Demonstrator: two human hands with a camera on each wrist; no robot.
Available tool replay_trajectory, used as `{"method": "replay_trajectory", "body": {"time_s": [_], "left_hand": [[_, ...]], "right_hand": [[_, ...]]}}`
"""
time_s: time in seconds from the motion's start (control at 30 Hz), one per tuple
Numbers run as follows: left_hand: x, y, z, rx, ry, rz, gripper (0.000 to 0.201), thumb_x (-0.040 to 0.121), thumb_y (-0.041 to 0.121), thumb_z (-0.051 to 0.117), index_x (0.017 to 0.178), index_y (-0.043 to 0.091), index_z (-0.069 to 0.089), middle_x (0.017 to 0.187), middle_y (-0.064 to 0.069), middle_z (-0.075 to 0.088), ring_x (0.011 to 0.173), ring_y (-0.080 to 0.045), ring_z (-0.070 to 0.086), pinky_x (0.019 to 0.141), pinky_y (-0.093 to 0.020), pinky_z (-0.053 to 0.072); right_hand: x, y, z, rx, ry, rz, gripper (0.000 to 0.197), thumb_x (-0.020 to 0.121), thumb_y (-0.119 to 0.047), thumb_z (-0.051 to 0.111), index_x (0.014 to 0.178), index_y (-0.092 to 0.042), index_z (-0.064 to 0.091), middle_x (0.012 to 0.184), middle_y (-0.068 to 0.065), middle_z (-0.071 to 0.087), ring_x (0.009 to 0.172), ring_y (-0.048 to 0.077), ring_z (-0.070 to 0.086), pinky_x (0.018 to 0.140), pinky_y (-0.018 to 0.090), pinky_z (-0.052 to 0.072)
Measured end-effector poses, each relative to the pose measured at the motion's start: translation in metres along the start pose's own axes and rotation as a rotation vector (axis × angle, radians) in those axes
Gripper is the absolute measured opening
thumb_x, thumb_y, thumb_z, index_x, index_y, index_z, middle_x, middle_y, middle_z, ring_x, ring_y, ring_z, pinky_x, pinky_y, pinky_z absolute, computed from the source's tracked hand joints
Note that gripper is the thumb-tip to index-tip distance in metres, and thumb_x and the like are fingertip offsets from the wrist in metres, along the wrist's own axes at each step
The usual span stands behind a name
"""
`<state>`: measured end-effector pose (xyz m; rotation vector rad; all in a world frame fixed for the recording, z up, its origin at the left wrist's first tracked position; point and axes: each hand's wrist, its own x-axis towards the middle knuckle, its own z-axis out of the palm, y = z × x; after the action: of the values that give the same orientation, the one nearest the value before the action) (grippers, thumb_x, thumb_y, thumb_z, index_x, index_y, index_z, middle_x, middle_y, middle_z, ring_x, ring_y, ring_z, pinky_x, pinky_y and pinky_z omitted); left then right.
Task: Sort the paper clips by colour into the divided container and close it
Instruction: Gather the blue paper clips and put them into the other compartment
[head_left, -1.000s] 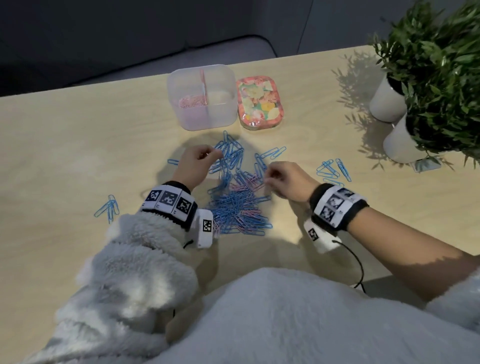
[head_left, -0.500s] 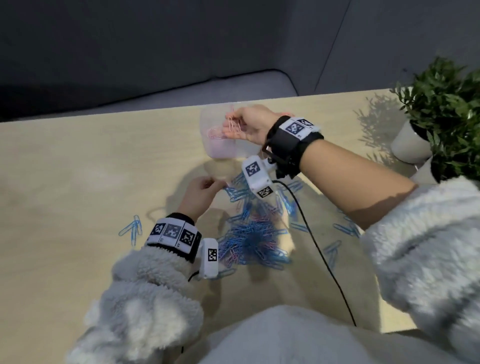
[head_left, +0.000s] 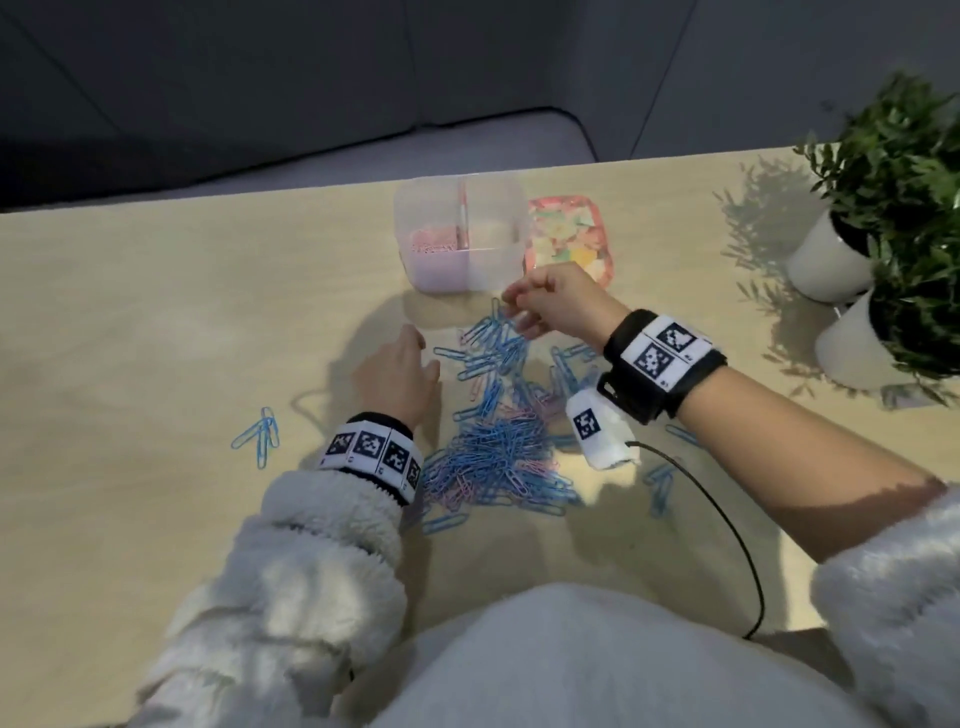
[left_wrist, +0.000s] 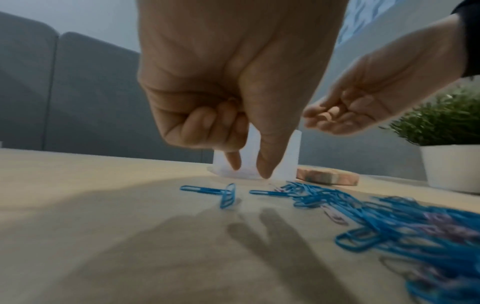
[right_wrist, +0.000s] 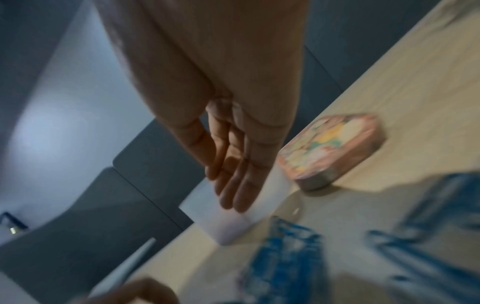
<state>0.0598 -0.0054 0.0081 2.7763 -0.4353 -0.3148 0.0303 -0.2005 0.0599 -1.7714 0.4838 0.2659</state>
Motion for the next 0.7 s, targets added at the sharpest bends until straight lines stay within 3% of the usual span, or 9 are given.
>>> {"method": "replay_trajectory", "body": {"time_s": [0.1,0.17,0.3,0.47,0.6,0.67,0.7], "left_hand": [[-0.003,0.013,0.008,0.029,-0.06,0.067,0.023,0.09,0.034,0.051,0.099,0.014,0.06,0.095,-0.011,0.067,0.091,-0.03,0.061,0.07,-0.034,0.044],[-0.008,0.022,0.013,0.02,-0.119,0.076,0.026,0.088,0.037,0.053,0.094,0.014,0.064,0.092,-0.01,0.067,0.089,-0.029,0.062,0.068,-0.032,0.044],[-0.013,0.03,0.023,0.034,-0.11,0.106,0.02,0.089,0.031,0.054,0.095,0.013,0.062,0.099,-0.009,0.067,0.093,-0.029,0.061,0.074,-0.036,0.048],[-0.012,0.022,0.027,-0.018,-0.217,0.121,0.012,0.09,0.017,0.049,0.093,0.007,0.055,0.1,-0.014,0.064,0.093,-0.032,0.06,0.078,-0.041,0.047],[-0.015,0.012,0.029,-0.186,-0.29,0.07,0.007,0.088,0.013,0.045,0.083,0.009,0.048,0.084,-0.009,0.059,0.079,-0.026,0.055,0.07,-0.035,0.041],[-0.012,0.005,0.026,-0.338,-0.298,0.014,0.01,0.086,0.009,0.049,0.076,0.012,0.05,0.075,-0.004,0.06,0.074,-0.023,0.057,0.067,-0.034,0.044],[-0.01,0.002,0.022,-0.414,-0.301,-0.004,0.016,0.086,0.008,0.051,0.071,0.014,0.051,0.072,-0.005,0.062,0.071,-0.022,0.058,0.067,-0.033,0.047]], "right_hand": [[-0.013,0.039,-0.006,-0.483,0.034,-0.013,0.019,0.085,0.0,0.051,0.09,-0.006,0.069,0.092,0.012,0.068,0.074,0.02,0.061,0.068,0.026,0.046],[-0.023,0.056,-0.004,-0.651,0.068,-0.023,0.02,0.082,-0.002,0.053,0.09,-0.005,0.071,0.098,0.012,0.071,0.091,0.025,0.064,0.078,0.026,0.044],[-0.031,0.073,0.007,-0.749,0.091,-0.085,0.016,0.083,-0.008,0.057,0.095,-0.006,0.068,0.102,0.013,0.068,0.098,0.028,0.061,0.08,0.027,0.042],[-0.029,0.085,0.012,-0.928,-0.034,-0.148,0.015,0.08,-0.007,0.061,0.094,-0.006,0.065,0.102,0.015,0.062,0.099,0.032,0.058,0.078,0.034,0.045],[-0.034,0.094,-0.001,-0.892,0.008,-0.086,0.013,0.086,-0.019,0.058,0.083,-0.006,0.06,0.094,0.016,0.061,0.09,0.032,0.057,0.075,0.039,0.045],[-0.036,0.099,-0.013,-0.782,0.092,-0.1,0.008,0.08,-0.01,0.058,0.072,-0.012,0.057,0.084,0.014,0.062,0.083,0.031,0.057,0.071,0.034,0.042],[-0.037,0.101,-0.019,-0.684,0.137,-0.091,0.017,0.077,-0.005,0.059,0.066,-0.017,0.053,0.076,0.009,0.061,0.076,0.028,0.057,0.069,0.03,0.041]]}}
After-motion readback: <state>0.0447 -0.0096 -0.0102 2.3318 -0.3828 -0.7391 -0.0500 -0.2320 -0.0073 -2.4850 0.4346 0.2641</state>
